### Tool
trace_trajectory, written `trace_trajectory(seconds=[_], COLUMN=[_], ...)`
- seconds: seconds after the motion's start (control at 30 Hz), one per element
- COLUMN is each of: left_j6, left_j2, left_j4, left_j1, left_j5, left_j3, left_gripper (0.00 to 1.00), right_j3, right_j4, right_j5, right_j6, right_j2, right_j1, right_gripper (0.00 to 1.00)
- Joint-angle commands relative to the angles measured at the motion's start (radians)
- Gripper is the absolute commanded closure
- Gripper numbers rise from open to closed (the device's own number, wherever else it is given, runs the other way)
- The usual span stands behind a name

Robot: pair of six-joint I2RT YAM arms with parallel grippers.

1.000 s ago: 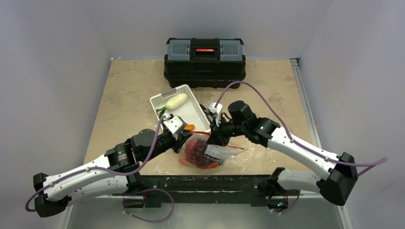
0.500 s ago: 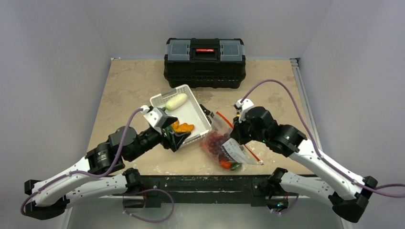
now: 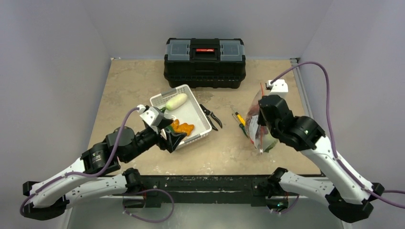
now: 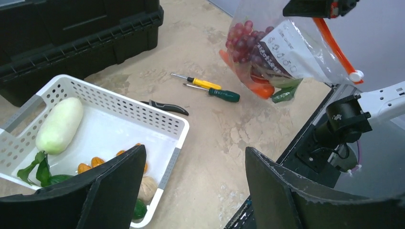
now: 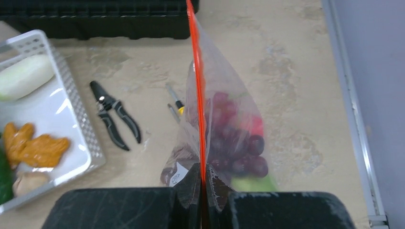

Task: Place the food in the zip-top bag and seal the zipper
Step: Pick up the zipper food storage bag at the center of the board, then place the zipper food storage bag at the center of the board.

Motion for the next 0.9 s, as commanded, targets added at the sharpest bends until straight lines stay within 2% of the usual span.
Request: trace_trajectory(seconds=[0.0, 0.07, 0.2, 0.33, 0.47, 0.6, 0.7, 0.77, 0.87], left_j6=[-0.043, -0.058, -0.095, -0.117, -0.124, -0.136, -0.151, -0.159, -0.164], left_j2=[-0.003, -0.011, -0.048, -0.078, -0.087, -0.094, -0.099, -0.102, -0.096], left_j4=[-0.054, -0.081, -0.120, -0.155, -0.197, -0.213, -0.199, -0.188, -0.179], left_j1=[0.003, 0.003, 0.003, 0.003, 0.003, 0.003, 0.003, 0.003, 0.003], left_j5=[-0.029, -0.036, -0.034, -0.039, -0.050, -0.058, -0.051, -0.039, -0.022], left_j3=[0.038, 0.041, 0.035, 0.036, 0.060, 0.071, 0.049, 0.036, 0.028], left_gripper=[0.24, 0.24, 0.24, 0.24, 0.24, 0.23, 0.23, 0.23, 0.23], right_j3=[0.073, 0.121, 0.233, 0.372, 0.417, 0.224, 0.016, -0.105, -0.273], right_j4=[0.189, 0.238, 0.354, 0.415, 0.545, 0.696, 0.807, 0.846, 0.888], right_j5=[-0.001, -0.082, -0.119, -0.235, -0.332, -0.635, -0.797, -0.776, -0.646], right_j6=[-0.040, -0.049, -0.039, 0.049, 0.169, 0.431, 0.548, 0.570, 0.578], right_j2=[0.130, 0.221, 0.368, 0.501, 0.570, 0.584, 0.569, 0.527, 0.431], right_j1=[-0.167, -0.272, -0.420, -0.573, -0.681, -0.909, -1.007, -1.031, -1.065], right_gripper=[1.00, 1.00, 1.00, 1.00, 1.00, 1.00, 1.00, 1.00, 1.00])
